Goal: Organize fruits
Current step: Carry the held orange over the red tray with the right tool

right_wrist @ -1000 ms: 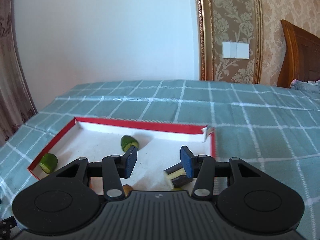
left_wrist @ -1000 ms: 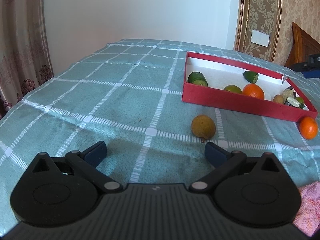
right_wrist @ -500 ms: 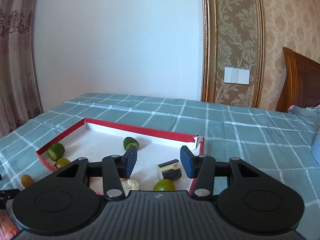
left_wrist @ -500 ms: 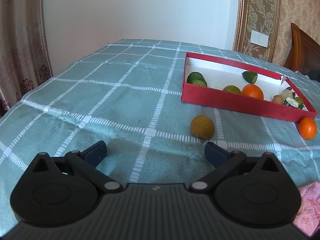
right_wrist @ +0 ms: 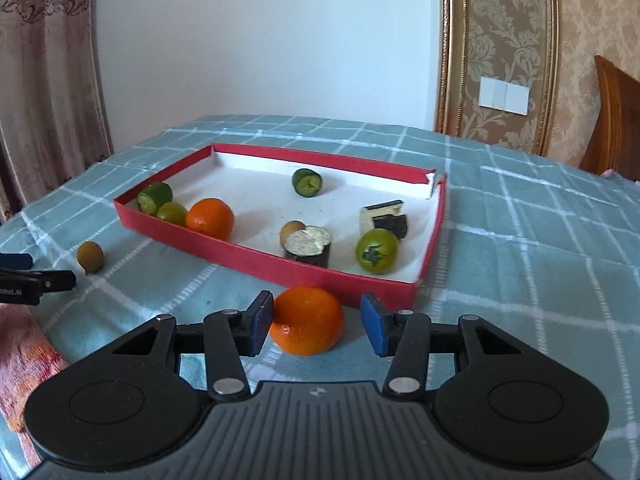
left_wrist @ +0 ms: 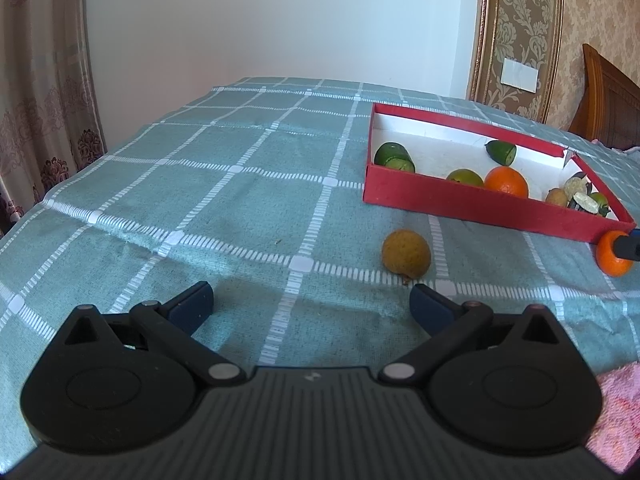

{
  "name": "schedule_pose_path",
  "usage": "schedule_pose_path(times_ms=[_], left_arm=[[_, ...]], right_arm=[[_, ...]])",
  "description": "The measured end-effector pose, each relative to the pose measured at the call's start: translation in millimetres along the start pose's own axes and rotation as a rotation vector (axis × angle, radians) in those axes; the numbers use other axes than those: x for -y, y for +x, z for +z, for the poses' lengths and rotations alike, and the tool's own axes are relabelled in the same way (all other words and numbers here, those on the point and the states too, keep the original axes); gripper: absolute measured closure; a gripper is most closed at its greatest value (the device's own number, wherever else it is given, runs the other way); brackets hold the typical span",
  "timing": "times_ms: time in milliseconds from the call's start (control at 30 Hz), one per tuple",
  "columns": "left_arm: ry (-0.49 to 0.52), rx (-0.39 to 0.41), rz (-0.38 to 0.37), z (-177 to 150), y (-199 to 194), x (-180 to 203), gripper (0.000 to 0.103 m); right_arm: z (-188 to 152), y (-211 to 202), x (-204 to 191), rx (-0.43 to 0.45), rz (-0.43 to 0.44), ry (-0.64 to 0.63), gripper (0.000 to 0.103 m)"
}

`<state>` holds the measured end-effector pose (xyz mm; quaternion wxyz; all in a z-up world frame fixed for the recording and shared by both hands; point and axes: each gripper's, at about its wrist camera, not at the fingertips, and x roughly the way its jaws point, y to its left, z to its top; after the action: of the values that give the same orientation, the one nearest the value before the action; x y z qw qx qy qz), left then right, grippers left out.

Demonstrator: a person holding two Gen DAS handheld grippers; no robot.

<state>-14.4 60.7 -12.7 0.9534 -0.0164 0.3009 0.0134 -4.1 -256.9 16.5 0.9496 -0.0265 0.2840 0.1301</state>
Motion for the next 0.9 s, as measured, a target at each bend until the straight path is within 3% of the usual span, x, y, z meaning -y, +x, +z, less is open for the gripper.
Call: schedule_pose_path(times_ms=[467,667,900], left_arm=[[-0.005,0.001,-0.001,-0.2,0.2,0.8,0.0],[-0.004,0.001,0.002,-0.3,0.8,0.8,0.0],[-0.003,0.0,0.005,-0.2,1.2,0.9,0.0]], right_arm=[[-9.9,11.1,0.5,-0.033,0.009,0.029,0.058],[-1.3,-4.0,1.8,0.041,0.008,0.047,0.059],[35.5,-12.8,-9.2,0.134,-0.008,0.005,0.059]])
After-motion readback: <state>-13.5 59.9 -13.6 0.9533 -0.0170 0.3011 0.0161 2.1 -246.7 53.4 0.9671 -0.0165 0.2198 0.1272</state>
